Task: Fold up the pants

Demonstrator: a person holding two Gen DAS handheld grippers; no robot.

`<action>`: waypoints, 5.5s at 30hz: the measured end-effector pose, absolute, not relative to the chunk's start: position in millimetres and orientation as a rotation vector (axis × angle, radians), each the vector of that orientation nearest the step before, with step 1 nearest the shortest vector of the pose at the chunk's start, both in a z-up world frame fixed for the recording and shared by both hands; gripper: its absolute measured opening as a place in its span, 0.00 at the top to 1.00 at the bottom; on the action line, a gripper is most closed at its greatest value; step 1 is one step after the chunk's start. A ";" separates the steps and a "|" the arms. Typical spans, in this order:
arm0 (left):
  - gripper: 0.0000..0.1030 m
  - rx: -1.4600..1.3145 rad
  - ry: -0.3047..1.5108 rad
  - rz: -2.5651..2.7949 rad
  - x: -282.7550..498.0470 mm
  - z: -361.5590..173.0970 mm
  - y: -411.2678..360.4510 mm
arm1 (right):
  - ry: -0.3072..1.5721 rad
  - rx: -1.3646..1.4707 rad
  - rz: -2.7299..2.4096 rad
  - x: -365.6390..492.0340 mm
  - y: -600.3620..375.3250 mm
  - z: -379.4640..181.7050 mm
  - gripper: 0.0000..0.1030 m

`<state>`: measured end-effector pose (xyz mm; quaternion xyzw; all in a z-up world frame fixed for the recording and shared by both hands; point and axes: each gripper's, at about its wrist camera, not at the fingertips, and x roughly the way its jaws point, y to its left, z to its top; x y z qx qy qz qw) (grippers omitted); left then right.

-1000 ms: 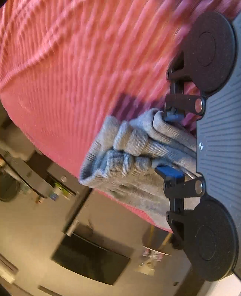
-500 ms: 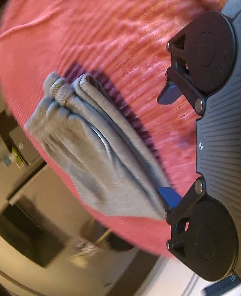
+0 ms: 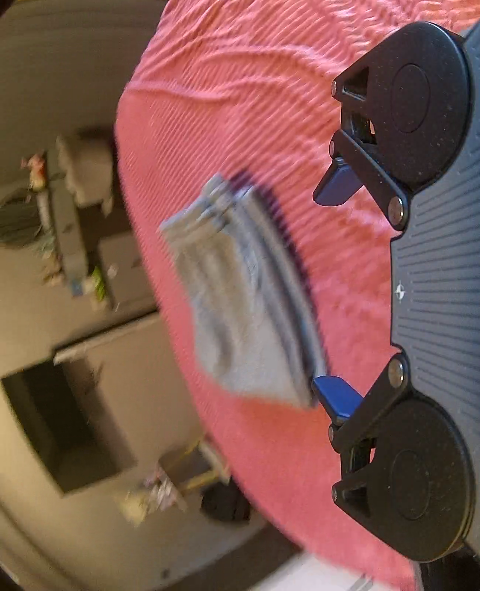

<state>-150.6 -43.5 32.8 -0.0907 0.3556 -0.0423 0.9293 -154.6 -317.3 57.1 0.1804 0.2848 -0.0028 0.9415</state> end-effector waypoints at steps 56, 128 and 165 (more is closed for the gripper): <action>0.06 0.163 0.812 -0.061 3.4 -54.4 -97.7 | 0.640 -0.016 -0.060 -13.0 -286.9 -27.6 0.04; 0.06 0.133 0.839 -0.034 5.8 -58.4 -90.6 | 0.674 0.095 -0.103 -10.2 -302.8 -31.8 0.04; 0.06 0.130 0.819 -0.051 1.1 -53.8 -92.7 | 0.674 0.105 -0.103 -10.9 -303.1 -32.4 0.04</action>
